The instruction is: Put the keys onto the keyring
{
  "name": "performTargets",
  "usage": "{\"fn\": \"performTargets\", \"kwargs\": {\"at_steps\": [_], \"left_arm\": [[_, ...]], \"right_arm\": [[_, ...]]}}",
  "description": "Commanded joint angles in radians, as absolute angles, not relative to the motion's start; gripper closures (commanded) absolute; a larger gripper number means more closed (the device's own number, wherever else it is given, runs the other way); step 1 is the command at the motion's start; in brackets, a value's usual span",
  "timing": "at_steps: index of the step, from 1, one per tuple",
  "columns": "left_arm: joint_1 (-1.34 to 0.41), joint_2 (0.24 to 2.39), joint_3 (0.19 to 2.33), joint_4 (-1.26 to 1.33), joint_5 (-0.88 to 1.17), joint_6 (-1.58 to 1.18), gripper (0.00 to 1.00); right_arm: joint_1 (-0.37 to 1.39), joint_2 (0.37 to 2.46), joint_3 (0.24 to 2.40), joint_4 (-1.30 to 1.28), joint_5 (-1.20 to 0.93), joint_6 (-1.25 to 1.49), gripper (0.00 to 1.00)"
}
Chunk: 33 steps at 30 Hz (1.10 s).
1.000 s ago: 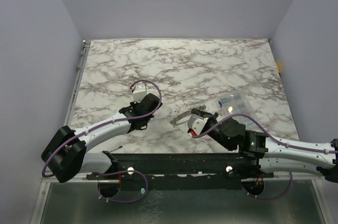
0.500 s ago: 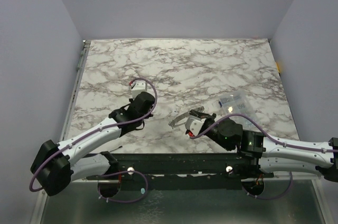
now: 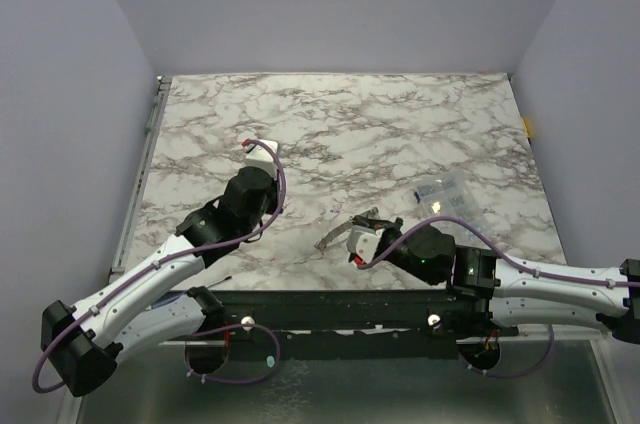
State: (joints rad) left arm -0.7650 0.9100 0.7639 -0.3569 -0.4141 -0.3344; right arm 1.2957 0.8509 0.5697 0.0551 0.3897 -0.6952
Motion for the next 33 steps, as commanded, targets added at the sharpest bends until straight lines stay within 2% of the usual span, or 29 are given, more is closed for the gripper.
{"fn": "performTargets", "kwargs": {"at_steps": [1,7,14,20,27,33], "left_arm": [[-0.762,0.867,0.787,-0.284,-0.353,-0.153,1.0],[-0.762,0.81,0.718,-0.108,-0.246,-0.039,1.0],[-0.762,0.748,0.606,0.093,-0.05,0.154,1.0],[-0.761,0.75,0.611,0.155,0.142,0.269,1.0],[-0.761,0.786,0.584,0.224,0.413,0.388,1.0],[-0.761,0.752,0.508,0.283,0.475,0.402,1.0]], "right_arm": [[1.295,0.858,0.618,0.02,0.313,-0.693,0.99],[1.296,0.863,0.655,-0.013,0.255,-0.705,0.99],[1.295,0.9,0.765,-0.168,0.179,-0.717,0.99],[1.295,0.911,0.838,-0.247,0.122,-0.768,0.99],[1.296,0.876,0.804,-0.261,0.053,-0.772,0.99],[1.295,0.859,0.761,-0.252,0.044,-0.762,0.99]]}}
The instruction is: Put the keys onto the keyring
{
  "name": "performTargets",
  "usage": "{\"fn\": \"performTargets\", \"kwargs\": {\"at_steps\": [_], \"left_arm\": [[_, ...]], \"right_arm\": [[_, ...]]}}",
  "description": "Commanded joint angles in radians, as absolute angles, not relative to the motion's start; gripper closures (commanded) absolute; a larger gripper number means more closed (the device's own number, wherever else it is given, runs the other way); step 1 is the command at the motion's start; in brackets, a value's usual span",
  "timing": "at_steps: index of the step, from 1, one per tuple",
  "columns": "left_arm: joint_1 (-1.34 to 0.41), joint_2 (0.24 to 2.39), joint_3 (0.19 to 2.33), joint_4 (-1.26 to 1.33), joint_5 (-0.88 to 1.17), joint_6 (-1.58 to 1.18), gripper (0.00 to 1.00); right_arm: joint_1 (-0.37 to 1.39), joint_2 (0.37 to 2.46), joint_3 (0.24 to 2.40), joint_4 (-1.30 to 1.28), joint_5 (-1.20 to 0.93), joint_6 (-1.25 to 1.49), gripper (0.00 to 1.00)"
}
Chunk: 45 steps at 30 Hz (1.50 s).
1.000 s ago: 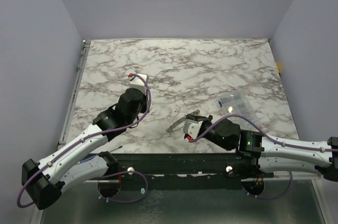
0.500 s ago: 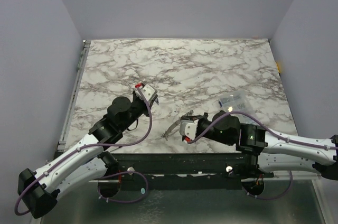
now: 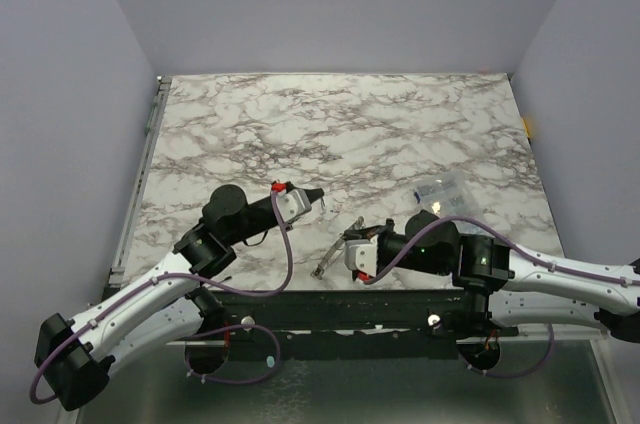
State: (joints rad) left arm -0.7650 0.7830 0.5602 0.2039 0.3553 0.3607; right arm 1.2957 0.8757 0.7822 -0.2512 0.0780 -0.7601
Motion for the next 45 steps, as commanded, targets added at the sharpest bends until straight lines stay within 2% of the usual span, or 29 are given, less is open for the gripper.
{"fn": "performTargets", "kwargs": {"at_steps": [1,22,32,45], "left_arm": [[-0.761,0.746,0.494,0.301,0.477,0.398,1.0],[-0.759,0.652,0.361,0.4,0.734,0.574,1.0],[-0.759,0.659,0.368,0.404,0.894,0.551,1.0],[-0.76,0.686,0.376,0.424,0.968,0.526,1.0]], "right_arm": [[1.295,0.861,0.76,-0.252,0.046,-0.762,0.99],[1.295,0.85,0.736,-0.282,-0.025,-0.712,0.99],[1.296,0.841,0.739,-0.29,-0.025,-0.713,0.99],[1.295,0.821,0.722,-0.273,-0.032,-0.707,0.99]]}}
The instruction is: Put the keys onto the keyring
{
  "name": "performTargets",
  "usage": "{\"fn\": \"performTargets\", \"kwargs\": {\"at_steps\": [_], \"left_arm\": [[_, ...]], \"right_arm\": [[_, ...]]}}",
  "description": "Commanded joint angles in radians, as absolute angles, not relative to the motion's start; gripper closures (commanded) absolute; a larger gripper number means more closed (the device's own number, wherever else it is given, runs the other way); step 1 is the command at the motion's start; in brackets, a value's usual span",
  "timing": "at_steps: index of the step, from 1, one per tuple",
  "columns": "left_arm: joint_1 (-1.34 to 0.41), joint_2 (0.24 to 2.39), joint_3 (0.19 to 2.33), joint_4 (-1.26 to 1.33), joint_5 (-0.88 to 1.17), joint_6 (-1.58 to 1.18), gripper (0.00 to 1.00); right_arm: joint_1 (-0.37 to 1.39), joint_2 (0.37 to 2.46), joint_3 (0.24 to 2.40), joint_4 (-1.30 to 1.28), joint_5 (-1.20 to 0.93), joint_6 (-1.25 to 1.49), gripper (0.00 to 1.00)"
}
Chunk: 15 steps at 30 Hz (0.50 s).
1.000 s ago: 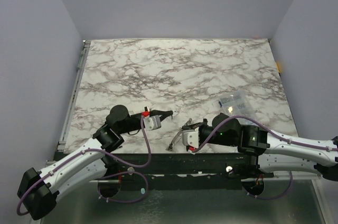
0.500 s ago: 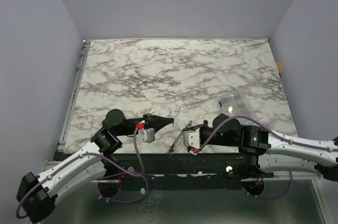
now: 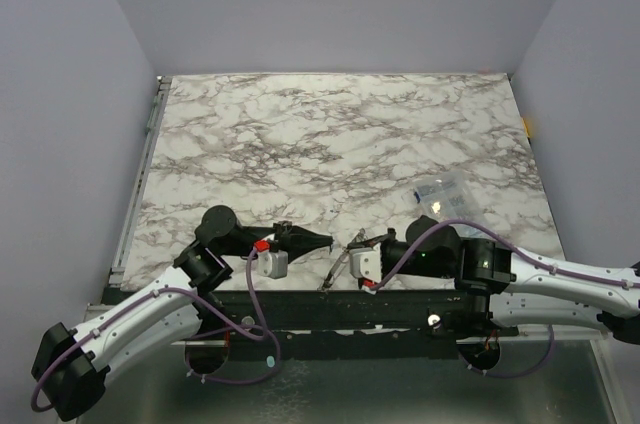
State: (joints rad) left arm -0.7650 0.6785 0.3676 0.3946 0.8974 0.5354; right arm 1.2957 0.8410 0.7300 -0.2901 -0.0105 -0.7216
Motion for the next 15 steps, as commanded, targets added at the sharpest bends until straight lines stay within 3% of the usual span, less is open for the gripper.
{"fn": "performTargets", "kwargs": {"at_steps": [1,15], "left_arm": [[-0.761,0.689,0.376,0.428,0.973,0.523,1.0],[-0.794,0.748,0.379,0.468,1.004,0.5,1.0]], "right_arm": [[1.296,0.822,0.72,-0.271,-0.032,-0.707,0.99],[1.295,0.848,0.716,-0.239,-0.089,-0.678,0.99]]}}
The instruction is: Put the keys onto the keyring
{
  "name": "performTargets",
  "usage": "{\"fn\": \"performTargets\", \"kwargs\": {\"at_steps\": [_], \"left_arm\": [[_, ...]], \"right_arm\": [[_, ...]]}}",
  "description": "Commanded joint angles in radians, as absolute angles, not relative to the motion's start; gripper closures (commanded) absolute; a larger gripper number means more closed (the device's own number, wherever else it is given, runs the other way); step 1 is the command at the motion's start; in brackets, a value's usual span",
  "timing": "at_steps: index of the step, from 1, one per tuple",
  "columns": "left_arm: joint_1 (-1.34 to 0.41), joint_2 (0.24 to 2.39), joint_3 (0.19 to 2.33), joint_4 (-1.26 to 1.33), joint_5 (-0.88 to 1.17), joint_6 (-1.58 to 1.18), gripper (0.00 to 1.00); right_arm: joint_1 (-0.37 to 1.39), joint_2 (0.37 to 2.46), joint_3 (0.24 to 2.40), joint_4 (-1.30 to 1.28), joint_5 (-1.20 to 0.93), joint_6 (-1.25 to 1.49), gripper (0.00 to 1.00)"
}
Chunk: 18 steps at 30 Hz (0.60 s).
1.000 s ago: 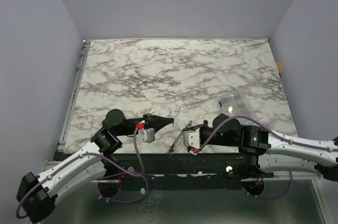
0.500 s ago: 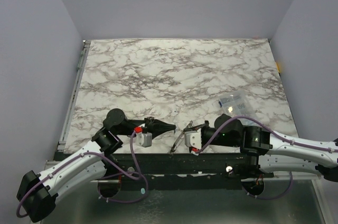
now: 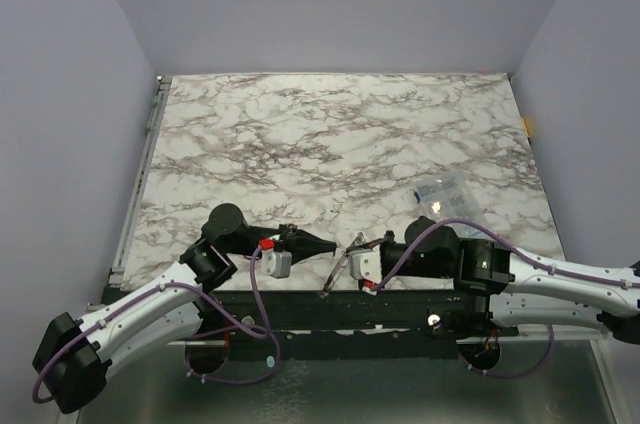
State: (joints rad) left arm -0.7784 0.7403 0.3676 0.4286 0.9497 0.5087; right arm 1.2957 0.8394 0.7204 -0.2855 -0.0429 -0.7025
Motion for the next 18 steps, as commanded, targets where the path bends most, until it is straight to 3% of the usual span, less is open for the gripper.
{"fn": "performTargets", "kwargs": {"at_steps": [1,18], "left_arm": [[-0.797,0.748,0.379,0.47,1.002,0.5,1.0],[-0.817,0.76,0.379,0.479,1.016,0.477,1.0]], "right_arm": [[1.295,0.852,0.718,-0.239,-0.093,-0.676,0.99],[1.295,0.865,0.718,-0.229,-0.109,-0.673,0.99]]}}
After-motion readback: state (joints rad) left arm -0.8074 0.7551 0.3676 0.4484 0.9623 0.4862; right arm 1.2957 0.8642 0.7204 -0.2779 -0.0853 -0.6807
